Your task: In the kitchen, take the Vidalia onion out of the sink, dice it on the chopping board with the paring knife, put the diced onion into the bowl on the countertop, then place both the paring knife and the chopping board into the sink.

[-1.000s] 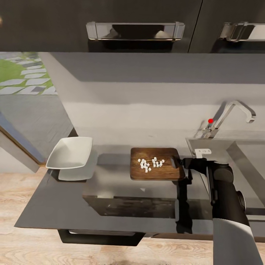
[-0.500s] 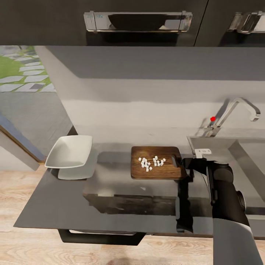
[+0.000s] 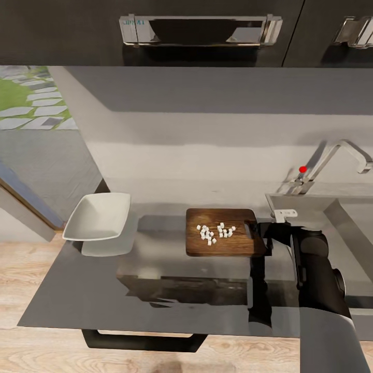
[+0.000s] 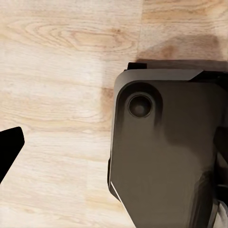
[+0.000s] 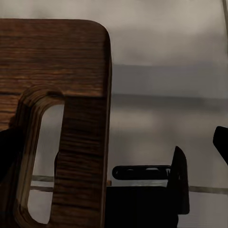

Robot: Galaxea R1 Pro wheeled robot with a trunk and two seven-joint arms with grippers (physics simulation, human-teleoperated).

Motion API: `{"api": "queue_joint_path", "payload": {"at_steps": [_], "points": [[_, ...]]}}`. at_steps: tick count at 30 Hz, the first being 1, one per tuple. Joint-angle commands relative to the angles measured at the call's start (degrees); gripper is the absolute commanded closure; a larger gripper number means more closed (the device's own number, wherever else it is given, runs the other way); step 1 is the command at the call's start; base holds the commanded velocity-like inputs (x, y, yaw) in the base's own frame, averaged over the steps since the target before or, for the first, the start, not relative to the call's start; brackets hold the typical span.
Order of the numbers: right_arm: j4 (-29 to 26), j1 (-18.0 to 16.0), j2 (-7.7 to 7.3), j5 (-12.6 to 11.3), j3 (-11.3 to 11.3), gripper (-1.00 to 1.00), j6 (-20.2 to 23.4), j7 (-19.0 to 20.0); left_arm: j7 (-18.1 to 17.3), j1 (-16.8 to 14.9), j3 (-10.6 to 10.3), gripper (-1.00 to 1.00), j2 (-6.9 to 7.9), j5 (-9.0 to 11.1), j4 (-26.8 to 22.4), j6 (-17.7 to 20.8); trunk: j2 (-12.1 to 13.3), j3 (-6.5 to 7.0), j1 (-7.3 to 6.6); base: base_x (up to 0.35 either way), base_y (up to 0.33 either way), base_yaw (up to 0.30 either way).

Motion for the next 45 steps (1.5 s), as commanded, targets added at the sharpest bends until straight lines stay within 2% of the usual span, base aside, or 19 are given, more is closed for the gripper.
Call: {"api": "queue_joint_path", "payload": {"at_steps": [1, 8, 45], "points": [[-0.1, -0.1, 0.05, 0.6, -0.1, -1.0, 0.1, 0.6, 0.1, -0.1, -0.5, -1.0, -0.04, 0.5, 0.2, -0.4, -0.1, -0.09, 0.03, 0.0, 0.0, 0.0], [-0.1, 0.0, 0.05, 0.6, -0.1, -1.0, 0.2, 0.6, 0.1, -0.1, -0.5, -1.0, -0.04, 0.5, 0.2, -0.4, -0.1, -0.31, 0.03, 0.0, 0.0, 0.0], [0.0, -0.1, 0.05, 0.6, 0.0, -1.0, 0.2, 0.6, 0.1, -0.1, -0.5, -1.0, -0.04, 0.5, 0.2, -0.4, -0.1, -3.33, 0.03, 0.0, 0.0, 0.0]]}}
